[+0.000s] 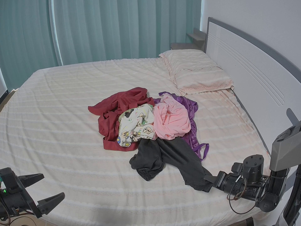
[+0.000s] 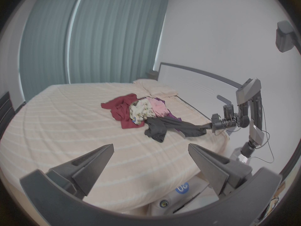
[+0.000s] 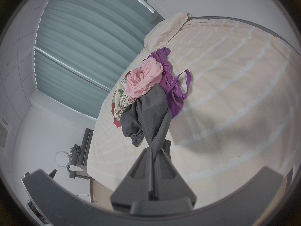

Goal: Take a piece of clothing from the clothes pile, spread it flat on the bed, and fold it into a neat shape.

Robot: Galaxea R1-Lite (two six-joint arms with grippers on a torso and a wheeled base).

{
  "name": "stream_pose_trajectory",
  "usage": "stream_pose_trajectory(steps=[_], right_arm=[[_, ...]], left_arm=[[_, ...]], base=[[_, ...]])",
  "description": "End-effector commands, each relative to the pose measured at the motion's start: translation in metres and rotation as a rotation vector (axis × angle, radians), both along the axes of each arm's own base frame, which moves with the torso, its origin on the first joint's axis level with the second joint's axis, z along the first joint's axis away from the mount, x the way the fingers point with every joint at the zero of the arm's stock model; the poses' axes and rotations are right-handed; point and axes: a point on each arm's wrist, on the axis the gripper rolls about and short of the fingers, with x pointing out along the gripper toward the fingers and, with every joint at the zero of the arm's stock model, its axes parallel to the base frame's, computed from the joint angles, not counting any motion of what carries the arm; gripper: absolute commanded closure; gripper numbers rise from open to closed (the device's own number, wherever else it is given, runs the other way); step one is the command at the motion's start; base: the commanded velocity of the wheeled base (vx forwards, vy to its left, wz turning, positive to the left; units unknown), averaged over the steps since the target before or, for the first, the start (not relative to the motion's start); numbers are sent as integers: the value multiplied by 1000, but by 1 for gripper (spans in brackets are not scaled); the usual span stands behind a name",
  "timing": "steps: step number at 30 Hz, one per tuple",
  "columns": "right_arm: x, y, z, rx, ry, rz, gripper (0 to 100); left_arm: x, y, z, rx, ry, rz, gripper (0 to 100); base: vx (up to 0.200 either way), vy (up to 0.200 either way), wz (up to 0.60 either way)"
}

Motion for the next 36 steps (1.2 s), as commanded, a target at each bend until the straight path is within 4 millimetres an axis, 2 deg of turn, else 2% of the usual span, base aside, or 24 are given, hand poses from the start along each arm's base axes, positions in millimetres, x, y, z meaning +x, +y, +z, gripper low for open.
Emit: stream_pose_trajectory(steps=[1, 7, 10, 12, 14, 19, 23, 25, 26, 29, 35, 36], right_arm=[[1, 0, 0, 4, -8, -2, 100], [3, -4, 1, 6, -11, -19, 100], [3, -4, 1, 5, -10, -20, 100], [3, -4, 1, 4, -10, -21, 100], [3, -4, 1, 5, -12, -21, 100], [3, -4, 0, 2, -5, -20, 100], [3, -4, -3, -6, 5, -21, 100], [3, -4, -3, -6, 5, -21, 100], [3, -4, -3, -6, 5, -21, 100], [3, -4, -3, -6, 5, -21, 100], [4, -4, -6, -12, 14, -21, 100], [4, -5, -6, -11, 15, -24, 100]], left_arm=[[38, -16, -12, 30, 186, -145, 0], [83, -35, -24, 53, 272, -176, 0], [96, -47, -28, 41, 305, -193, 0], [103, -58, -28, -19, 345, -192, 0], [117, -79, -30, -95, 430, -158, 0], [139, -105, -39, -81, 487, -41, 0], [173, -128, -60, 17, 485, 105, 0], [182, -134, -64, 27, 478, 155, 0], [190, -139, -73, 22, 509, 188, 0], [199, -147, -99, 61, 572, 201, 0], [211, -174, -126, 86, 610, 168, 0], [218, -184, -136, 76, 610, 166, 0]], base=[[0, 0, 0], [0, 0, 0], [0, 0, 0], [0, 0, 0], [0, 0, 0], [0, 0, 0], [0, 0, 0], [0, 0, 0], [0, 0, 0], [0, 0, 0], [0, 0, 0], [0, 0, 0]])
